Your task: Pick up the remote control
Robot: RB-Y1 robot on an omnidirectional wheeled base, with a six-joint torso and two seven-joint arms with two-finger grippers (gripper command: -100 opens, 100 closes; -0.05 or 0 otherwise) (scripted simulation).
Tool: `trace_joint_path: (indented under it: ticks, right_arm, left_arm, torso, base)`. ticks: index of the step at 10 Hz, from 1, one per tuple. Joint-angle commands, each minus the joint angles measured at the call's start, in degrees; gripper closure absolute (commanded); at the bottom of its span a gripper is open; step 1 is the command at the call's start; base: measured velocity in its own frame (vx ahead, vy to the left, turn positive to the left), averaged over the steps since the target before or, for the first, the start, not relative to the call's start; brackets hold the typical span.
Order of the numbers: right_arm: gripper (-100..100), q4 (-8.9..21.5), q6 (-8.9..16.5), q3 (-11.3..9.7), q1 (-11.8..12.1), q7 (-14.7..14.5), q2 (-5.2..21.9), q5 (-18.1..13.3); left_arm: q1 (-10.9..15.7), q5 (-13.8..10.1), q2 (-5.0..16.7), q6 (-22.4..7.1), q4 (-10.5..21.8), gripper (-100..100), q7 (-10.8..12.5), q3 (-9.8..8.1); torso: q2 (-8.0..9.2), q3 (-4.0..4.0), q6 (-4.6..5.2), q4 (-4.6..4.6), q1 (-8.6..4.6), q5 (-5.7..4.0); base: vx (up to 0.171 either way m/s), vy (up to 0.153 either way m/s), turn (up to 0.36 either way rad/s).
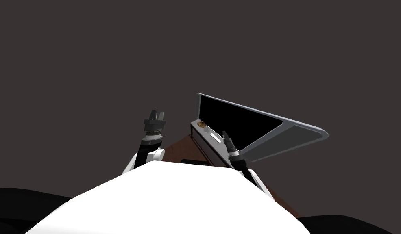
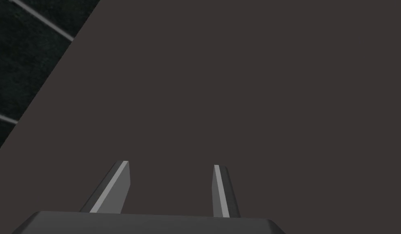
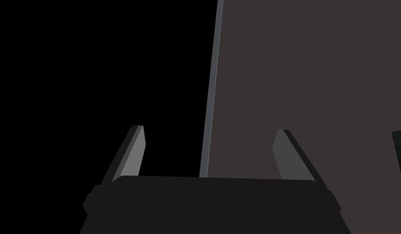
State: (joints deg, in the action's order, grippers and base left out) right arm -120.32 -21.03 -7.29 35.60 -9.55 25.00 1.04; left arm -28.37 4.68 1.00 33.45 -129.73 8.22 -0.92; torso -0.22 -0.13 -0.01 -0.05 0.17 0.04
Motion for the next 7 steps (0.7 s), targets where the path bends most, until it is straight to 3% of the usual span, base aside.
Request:
trace_joint_path:
  ticks: [1,2,3,4,5,6,7]
  right_arm:
    - [-100,2.1,1.0,-1.14,-0.6,-1.36,1.94,-0.27]
    - [-100,4.64,1.18,-2.77,0.19,-3.05,3.92,-0.5]
    - [-100,4.82,1.18,-2.77,0.19,-3.05,4.81,-0.5]
    - [-100,6.26,1.38,-4.45,1.01,-4.79,6.98,-0.7]
    - [-100,7.66,1.38,-4.45,1.01,-4.79,7.68,-0.7]
    - [-100,9.88,1.59,-6.19,1.82,-6.58,9.74,-0.85]
    - [-100,10.61,1.59,-6.19,1.82,-6.58,10.51,-0.85]
  left_arm:
    - [0.0,0.0,0.0,0.0,0.0,0,0.0,0.0]
    - [0.0,0.0,0.0,0.0,0.0,0,0.0,0.0]
    - [0.0,0.0,0.0,0.0,0.0,0,0.0,0.0]
    - [-0.01,0.0,0.0,0.0,0.0,0,0.0,-0.01]
    - [0.0,0.0,0.0,0.0,0.0,0,0.0,0.0]
    - [-0.01,0.0,0.0,0.0,0.0,0,0.0,-0.01]
    - [0.0,0.0,0.0,0.0,0.0,0,0.0,0.0]
  torso:
    - [0.0,0.0,0.0,0.0,0.0,0.0]
    - [0.01,0.0,0.01,0.0,-0.04,0.0]
    - [0.01,0.01,-0.01,0.01,-0.04,0.0]
    - [0.04,0.02,0.04,0.01,-0.1,-0.01]
    - [0.0,0.0,-0.01,0.0,-0.1,-0.02]
    - [0.03,0.01,0.05,0.01,-0.1,-0.02]
    - [-0.01,-0.01,0.0,0.0,-0.1,-0.01]
  base:
    - [0.051,0.03,0.166]
    - [0.052,0.032,0.293]
    - [0.048,0.016,0.143]
    - [0.059,0.018,0.28]
    - [0.052,0.013,0.124]
    - [0.066,0.019,0.257]
    - [0.057,0.014,0.139]
